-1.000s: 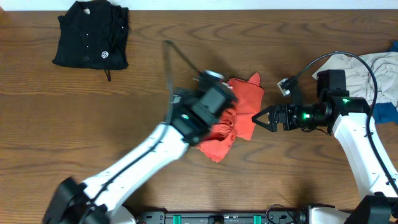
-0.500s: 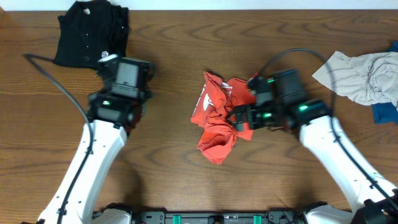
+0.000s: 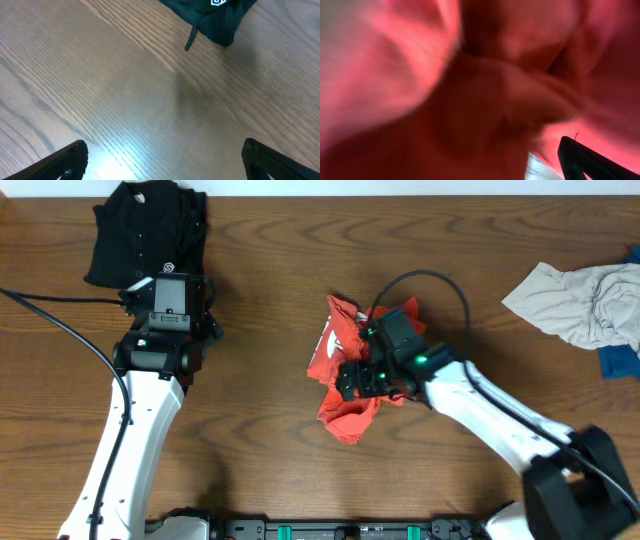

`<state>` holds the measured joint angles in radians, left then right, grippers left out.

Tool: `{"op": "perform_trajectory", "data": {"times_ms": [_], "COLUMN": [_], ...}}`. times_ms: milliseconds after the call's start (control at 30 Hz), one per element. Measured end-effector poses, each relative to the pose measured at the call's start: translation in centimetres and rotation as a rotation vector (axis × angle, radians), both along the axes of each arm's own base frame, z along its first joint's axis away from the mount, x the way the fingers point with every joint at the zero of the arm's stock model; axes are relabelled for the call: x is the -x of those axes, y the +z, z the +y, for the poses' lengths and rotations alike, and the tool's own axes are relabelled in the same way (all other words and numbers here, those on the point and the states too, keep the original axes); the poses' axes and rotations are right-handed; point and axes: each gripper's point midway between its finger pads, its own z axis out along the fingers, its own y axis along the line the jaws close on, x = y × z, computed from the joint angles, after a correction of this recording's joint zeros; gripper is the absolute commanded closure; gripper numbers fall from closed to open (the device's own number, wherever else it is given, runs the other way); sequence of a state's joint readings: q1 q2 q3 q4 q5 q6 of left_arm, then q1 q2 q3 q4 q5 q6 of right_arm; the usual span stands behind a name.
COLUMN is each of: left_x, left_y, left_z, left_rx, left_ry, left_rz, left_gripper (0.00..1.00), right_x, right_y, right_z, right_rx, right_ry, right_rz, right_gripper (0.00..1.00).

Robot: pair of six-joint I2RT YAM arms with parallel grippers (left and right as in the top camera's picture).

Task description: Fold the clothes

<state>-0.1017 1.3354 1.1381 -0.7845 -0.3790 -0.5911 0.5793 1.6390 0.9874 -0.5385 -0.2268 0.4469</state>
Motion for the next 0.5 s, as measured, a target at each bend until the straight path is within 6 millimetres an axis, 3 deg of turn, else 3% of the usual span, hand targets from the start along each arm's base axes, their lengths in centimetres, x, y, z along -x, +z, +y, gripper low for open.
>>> {"op": "perform_trajectory", "data": {"times_ms": [67,200,267,400,433,500], "left_x": [0.1,0.4,0.4,0.4,0.4,0.4], "left_y": [-0.1,-0.2,-0.3,-0.3,-0.3,-0.3], "left_z": [-0.1,-0.1,-0.1,-0.1,-0.1,-0.1], "left_rx": [0.004,0.007,0.008,0.008,0.008,0.008], "left_ry": [0.000,0.002,0.003,0.003,0.003,0.003], "left_rz": [0.004,0.018,0.019,0.019,0.019,0.019], "left_gripper": [0.02,0.02,0.02,0.02,0.02,0.02], "right_x": [0.5,0.6,0.5,-0.2,-0.6,-1.4], "right_y": [-1.1,-1.8,-1.6,-0.5,-0.1,0.8], "right_z": [0.3,0.2,-0.1,-0.9,-1.2,-1.6], "right_rx": [0.028,0.070,0.082,0.107,0.115,0.124], "right_ry": [0.000,-0.018,-0.035,-0.068,-0.072,-0.077], "right_rz": [0.032,0.055,0.062,0.070,0.066,0.050], "right_gripper": [0.04,0.28,0.37,0.42,0.47,0.65]}}
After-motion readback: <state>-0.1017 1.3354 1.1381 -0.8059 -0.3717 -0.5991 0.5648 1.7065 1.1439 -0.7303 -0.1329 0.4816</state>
